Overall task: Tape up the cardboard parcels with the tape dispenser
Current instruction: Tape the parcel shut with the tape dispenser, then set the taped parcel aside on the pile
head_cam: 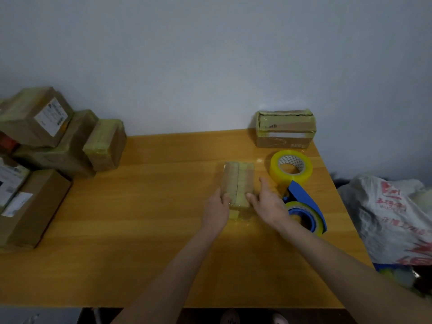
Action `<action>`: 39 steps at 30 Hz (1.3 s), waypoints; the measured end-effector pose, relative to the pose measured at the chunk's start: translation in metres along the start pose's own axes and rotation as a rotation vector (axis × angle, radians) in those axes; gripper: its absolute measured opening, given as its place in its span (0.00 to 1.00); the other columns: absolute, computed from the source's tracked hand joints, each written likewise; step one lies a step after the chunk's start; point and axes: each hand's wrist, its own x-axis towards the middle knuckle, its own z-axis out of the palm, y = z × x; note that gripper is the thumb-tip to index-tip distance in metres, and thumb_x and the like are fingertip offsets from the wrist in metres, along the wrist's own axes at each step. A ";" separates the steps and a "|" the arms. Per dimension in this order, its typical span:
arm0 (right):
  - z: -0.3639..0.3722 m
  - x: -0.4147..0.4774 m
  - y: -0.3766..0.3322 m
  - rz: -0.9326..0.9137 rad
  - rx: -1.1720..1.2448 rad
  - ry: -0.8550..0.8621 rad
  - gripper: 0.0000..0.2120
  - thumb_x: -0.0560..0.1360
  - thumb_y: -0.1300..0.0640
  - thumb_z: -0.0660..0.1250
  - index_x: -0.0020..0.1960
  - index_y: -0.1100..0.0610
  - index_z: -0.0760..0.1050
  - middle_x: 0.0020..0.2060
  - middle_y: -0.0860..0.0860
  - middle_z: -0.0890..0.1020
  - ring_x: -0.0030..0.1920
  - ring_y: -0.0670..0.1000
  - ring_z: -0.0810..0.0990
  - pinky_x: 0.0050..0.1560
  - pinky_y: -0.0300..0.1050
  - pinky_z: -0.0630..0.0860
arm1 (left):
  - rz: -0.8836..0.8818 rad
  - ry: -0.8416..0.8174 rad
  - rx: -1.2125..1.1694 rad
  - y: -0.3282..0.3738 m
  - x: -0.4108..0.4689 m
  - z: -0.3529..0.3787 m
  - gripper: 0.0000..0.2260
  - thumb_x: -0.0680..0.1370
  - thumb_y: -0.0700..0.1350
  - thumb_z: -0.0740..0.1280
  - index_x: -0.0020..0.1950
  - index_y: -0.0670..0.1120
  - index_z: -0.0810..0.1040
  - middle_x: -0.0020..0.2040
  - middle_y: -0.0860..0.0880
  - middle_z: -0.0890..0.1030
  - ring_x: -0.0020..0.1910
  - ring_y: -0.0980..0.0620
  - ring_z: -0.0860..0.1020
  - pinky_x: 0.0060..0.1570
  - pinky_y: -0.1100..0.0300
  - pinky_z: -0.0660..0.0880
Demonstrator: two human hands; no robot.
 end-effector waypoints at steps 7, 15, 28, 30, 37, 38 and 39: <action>0.014 -0.002 -0.015 0.045 0.043 -0.046 0.23 0.80 0.42 0.57 0.69 0.54 0.69 0.48 0.52 0.81 0.47 0.55 0.80 0.45 0.49 0.78 | -0.039 -0.022 0.064 -0.001 0.015 -0.011 0.12 0.82 0.45 0.59 0.61 0.41 0.75 0.48 0.47 0.78 0.45 0.49 0.76 0.42 0.58 0.73; 0.022 0.017 -0.076 -0.126 0.163 -0.033 0.23 0.77 0.44 0.64 0.67 0.55 0.70 0.55 0.53 0.81 0.51 0.54 0.80 0.46 0.50 0.78 | 0.004 0.142 -0.046 0.008 0.019 -0.074 0.15 0.82 0.42 0.58 0.68 0.45 0.71 0.57 0.47 0.79 0.54 0.48 0.78 0.52 0.53 0.76; 0.106 0.009 -0.230 -0.333 0.265 -0.210 0.30 0.72 0.45 0.72 0.69 0.55 0.68 0.61 0.52 0.79 0.58 0.53 0.79 0.53 0.48 0.77 | -0.090 0.404 0.209 -0.064 0.006 -0.229 0.17 0.79 0.45 0.64 0.68 0.44 0.71 0.61 0.46 0.76 0.58 0.48 0.75 0.55 0.57 0.74; 0.128 0.009 -0.255 -0.335 0.262 -0.220 0.31 0.72 0.44 0.72 0.69 0.55 0.68 0.61 0.52 0.79 0.57 0.53 0.79 0.53 0.48 0.78 | -0.107 0.421 0.233 -0.084 0.011 -0.255 0.17 0.79 0.46 0.64 0.67 0.44 0.72 0.61 0.46 0.76 0.57 0.49 0.75 0.54 0.58 0.73; 0.219 0.013 -0.351 -0.239 0.242 -0.236 0.37 0.65 0.36 0.74 0.67 0.54 0.69 0.57 0.51 0.79 0.52 0.51 0.77 0.44 0.42 0.73 | -0.115 0.344 0.311 -0.172 0.040 -0.361 0.17 0.77 0.49 0.66 0.64 0.44 0.72 0.58 0.47 0.77 0.55 0.52 0.76 0.51 0.60 0.74; 0.232 0.012 -0.364 -0.215 0.230 -0.246 0.37 0.66 0.37 0.74 0.67 0.55 0.68 0.57 0.51 0.78 0.52 0.51 0.77 0.44 0.42 0.73 | -0.107 0.327 0.313 -0.185 0.041 -0.375 0.18 0.77 0.48 0.66 0.65 0.44 0.71 0.58 0.47 0.77 0.56 0.51 0.76 0.53 0.58 0.75; 0.244 0.009 -0.376 -0.193 0.217 -0.256 0.37 0.66 0.38 0.74 0.67 0.55 0.68 0.57 0.51 0.78 0.50 0.51 0.76 0.43 0.42 0.72 | -0.103 0.308 0.313 -0.196 0.041 -0.388 0.20 0.77 0.47 0.66 0.67 0.45 0.69 0.58 0.47 0.78 0.56 0.50 0.77 0.53 0.56 0.75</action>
